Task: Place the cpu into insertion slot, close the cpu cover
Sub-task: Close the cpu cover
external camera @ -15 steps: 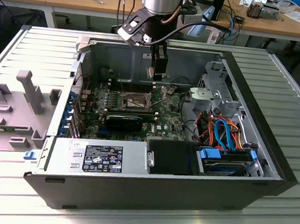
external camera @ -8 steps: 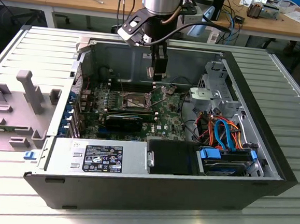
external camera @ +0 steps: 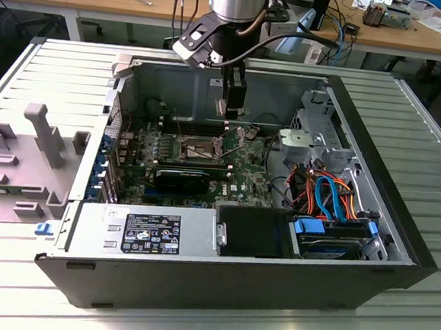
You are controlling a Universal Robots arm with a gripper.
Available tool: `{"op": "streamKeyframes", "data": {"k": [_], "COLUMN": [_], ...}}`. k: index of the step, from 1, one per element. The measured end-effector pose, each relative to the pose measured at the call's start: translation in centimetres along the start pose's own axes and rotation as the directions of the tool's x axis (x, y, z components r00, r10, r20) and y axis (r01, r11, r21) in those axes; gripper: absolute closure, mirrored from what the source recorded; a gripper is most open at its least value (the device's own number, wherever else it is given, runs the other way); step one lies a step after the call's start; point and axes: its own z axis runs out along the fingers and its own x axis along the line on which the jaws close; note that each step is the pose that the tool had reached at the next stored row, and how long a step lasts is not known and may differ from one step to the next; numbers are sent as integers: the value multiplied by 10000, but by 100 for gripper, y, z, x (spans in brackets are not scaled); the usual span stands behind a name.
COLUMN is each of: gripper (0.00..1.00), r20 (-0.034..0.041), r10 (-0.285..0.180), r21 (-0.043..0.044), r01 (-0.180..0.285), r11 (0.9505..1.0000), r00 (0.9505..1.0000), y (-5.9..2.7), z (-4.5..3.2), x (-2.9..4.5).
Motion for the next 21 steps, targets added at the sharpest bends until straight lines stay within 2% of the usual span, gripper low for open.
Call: {"op": "streamKeyframes", "data": {"k": [21], "gripper": [45], "r20": [6], "r10": [75], "r21": [-1], "r01": [-75], "r11": [10000], "r00": [10000], "y": [-12], "z": [16], "x": [1]}}
